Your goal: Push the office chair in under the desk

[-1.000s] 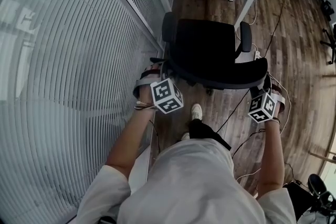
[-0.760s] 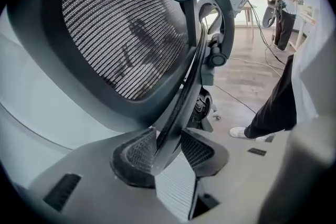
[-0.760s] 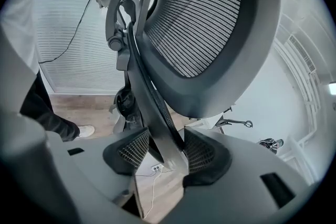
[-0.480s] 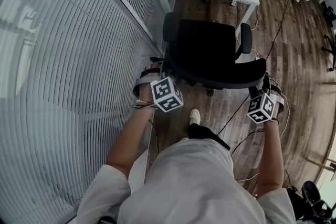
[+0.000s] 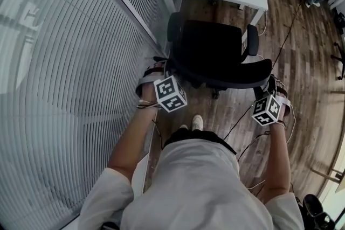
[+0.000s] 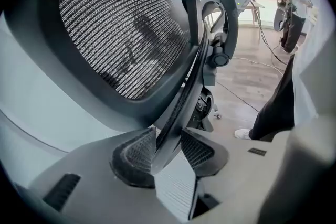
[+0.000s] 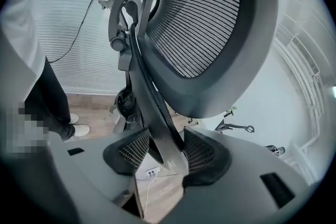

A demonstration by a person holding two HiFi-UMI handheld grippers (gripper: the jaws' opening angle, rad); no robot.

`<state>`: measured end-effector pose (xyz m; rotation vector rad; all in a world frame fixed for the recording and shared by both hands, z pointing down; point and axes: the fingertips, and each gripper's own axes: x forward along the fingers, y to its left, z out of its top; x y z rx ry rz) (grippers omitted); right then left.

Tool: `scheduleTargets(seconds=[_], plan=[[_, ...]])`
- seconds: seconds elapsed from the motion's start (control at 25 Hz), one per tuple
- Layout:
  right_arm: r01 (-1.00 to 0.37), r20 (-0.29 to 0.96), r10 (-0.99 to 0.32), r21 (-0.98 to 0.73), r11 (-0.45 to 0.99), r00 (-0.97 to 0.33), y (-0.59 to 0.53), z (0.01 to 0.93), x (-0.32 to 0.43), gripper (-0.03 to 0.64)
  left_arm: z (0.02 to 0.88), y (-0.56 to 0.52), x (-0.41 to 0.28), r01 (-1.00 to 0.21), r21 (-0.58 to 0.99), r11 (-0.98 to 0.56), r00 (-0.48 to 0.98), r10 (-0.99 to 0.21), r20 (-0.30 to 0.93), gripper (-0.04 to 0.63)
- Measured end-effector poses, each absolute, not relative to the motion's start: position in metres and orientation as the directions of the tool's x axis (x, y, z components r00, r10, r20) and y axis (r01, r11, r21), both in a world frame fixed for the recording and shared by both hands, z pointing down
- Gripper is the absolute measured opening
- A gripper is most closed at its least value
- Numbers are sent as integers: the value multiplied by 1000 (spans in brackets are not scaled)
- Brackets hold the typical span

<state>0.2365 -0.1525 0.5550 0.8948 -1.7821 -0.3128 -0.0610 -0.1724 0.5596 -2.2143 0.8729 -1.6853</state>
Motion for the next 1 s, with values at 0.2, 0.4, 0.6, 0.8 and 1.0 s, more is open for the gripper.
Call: scheduleTargets(seconds=[0.2, 0.4, 0.6, 0.8, 1.0], plan=[[-417, 700, -700, 598, 684, -145, -161, 553, 237, 221, 558, -179, -61, -324, -511, -796, 166, -579, 798, 164], [-417, 697, -703, 601, 681, -144, -165, 553, 237, 221, 560, -181, -62, -319, -506, -801, 165, -573, 803, 164], [-413, 696, -702, 601, 684, -149, -176, 553, 237, 221, 557, -193, -60, -324, -507, -799, 174, -577, 798, 164], [-417, 697, -701, 597, 685, -152, -193, 550, 237, 221, 555, -210, -60, -325, -508, -798, 180, -579, 795, 164], [-420, 698, -700, 595, 685, -151, -209, 553, 241, 221, 558, -225, -57, -324, -507, -799, 182, -578, 795, 164]])
